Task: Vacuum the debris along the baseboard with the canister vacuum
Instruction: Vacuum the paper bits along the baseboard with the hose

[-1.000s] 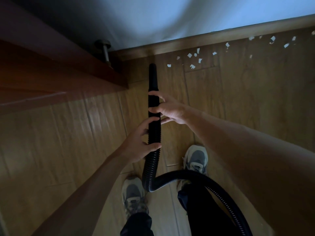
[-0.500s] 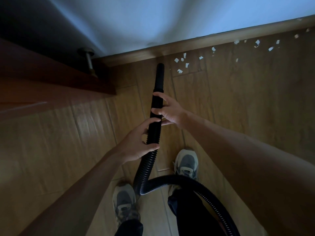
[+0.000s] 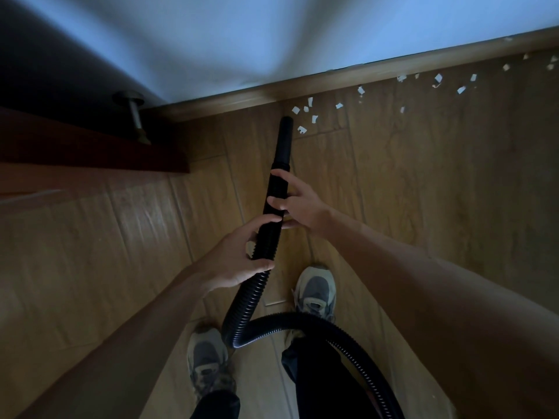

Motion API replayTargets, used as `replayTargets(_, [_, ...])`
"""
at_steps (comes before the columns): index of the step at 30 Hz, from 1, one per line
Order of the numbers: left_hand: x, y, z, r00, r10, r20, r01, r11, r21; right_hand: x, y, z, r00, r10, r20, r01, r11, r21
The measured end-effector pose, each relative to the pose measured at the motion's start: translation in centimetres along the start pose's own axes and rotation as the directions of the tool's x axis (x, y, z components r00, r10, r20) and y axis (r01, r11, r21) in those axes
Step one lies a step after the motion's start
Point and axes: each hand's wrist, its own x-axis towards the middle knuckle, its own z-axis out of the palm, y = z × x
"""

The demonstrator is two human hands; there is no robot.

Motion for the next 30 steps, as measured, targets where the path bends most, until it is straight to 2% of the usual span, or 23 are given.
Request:
replayTargets(9, [-0.2,1.1,1.3,0.996,-0.050,0.072,0.048,0.998,0.039,-1.2,1.7,-1.5,1.000,0.013,0.000,-0.013,0.998,0.056])
replayTargets(30, [-0.8,1.5,2.4,0.998,-0.035,0.049,0.030,0.995,0.094,-2.9,2.8,-1.9,0.998,-0.054,-0.022,0.057,0.987,0.152])
